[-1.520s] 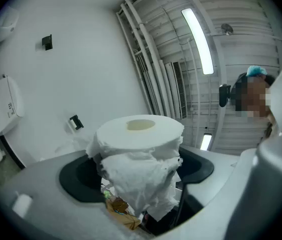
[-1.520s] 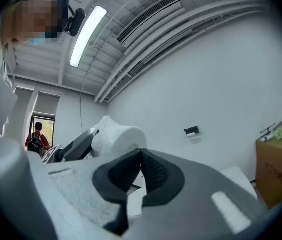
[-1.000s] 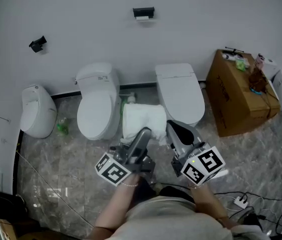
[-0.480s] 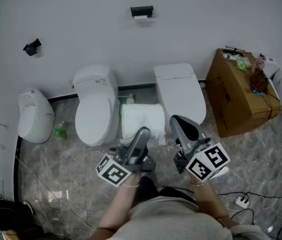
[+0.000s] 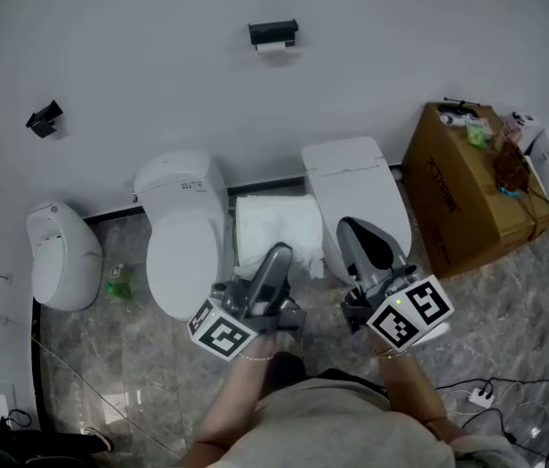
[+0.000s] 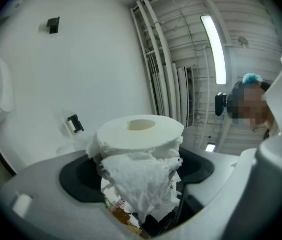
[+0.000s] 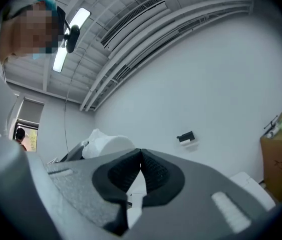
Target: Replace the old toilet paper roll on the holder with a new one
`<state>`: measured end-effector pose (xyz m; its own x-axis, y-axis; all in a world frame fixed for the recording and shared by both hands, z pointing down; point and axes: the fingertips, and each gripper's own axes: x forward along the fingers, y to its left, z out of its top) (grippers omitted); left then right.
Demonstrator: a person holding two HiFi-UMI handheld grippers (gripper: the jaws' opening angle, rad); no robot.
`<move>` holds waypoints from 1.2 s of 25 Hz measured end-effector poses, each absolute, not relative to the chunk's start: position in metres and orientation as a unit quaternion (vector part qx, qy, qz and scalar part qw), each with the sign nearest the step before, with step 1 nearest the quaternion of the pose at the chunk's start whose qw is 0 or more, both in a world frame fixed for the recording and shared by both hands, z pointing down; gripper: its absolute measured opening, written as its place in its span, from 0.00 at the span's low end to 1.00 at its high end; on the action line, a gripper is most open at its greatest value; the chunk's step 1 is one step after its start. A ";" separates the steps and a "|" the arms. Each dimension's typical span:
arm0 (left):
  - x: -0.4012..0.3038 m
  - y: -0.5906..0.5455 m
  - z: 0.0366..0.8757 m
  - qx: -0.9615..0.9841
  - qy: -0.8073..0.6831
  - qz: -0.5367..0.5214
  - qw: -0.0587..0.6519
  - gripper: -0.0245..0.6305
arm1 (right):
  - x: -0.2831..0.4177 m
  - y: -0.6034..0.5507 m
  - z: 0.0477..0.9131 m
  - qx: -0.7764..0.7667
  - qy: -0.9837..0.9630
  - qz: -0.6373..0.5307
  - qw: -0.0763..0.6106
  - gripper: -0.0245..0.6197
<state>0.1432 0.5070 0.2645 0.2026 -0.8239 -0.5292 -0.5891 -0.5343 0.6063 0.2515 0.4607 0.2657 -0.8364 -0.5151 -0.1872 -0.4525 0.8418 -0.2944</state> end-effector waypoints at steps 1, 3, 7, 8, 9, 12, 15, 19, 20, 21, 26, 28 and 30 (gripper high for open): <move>0.134 0.499 0.262 0.766 -0.459 -0.429 0.134 0.71 | 0.243 0.454 0.262 -0.254 0.951 -0.116 0.133 0.04; 0.116 0.485 0.259 0.769 -0.453 -0.431 0.133 0.71 | 0.228 0.442 0.255 -0.253 0.950 -0.111 0.145 0.04; 0.081 0.462 0.258 0.768 -0.451 -0.435 0.136 0.71 | 0.195 0.421 0.249 -0.256 0.948 -0.101 0.158 0.04; 0.073 0.457 0.259 0.767 -0.451 -0.435 0.138 0.71 | 0.187 0.417 0.249 -0.258 0.949 -0.097 0.155 0.04; 0.066 0.452 0.260 0.766 -0.451 -0.436 0.141 0.71 | 0.181 0.413 0.250 -0.261 0.948 -0.096 0.153 0.04; 0.057 0.440 0.263 0.766 -0.445 -0.439 0.149 0.71 | 0.172 0.405 0.255 -0.269 0.947 -0.098 0.147 0.04; 0.057 0.436 0.270 0.769 -0.441 -0.436 0.153 0.71 | 0.174 0.399 0.262 -0.279 0.944 -0.102 0.142 0.04; 0.041 0.419 0.275 0.767 -0.445 -0.432 0.161 0.71 | 0.163 0.380 0.264 -0.286 0.942 -0.104 0.139 0.04; 0.039 0.416 0.275 0.767 -0.445 -0.433 0.161 0.71 | 0.160 0.377 0.265 -0.284 0.943 -0.101 0.138 0.04; 0.038 0.414 0.276 0.767 -0.445 -0.434 0.160 0.71 | 0.158 0.375 0.266 -0.282 0.945 -0.096 0.136 0.04; 0.018 0.384 0.275 0.765 -0.448 -0.431 0.170 0.71 | 0.134 0.343 0.266 -0.282 0.947 -0.100 0.117 0.04; 0.011 0.375 0.275 0.763 -0.452 -0.430 0.170 0.71 | 0.127 0.333 0.265 -0.279 0.948 -0.102 0.115 0.04; 0.004 0.367 0.275 0.761 -0.455 -0.431 0.167 0.71 | 0.122 0.322 0.263 -0.276 0.949 -0.098 0.114 0.04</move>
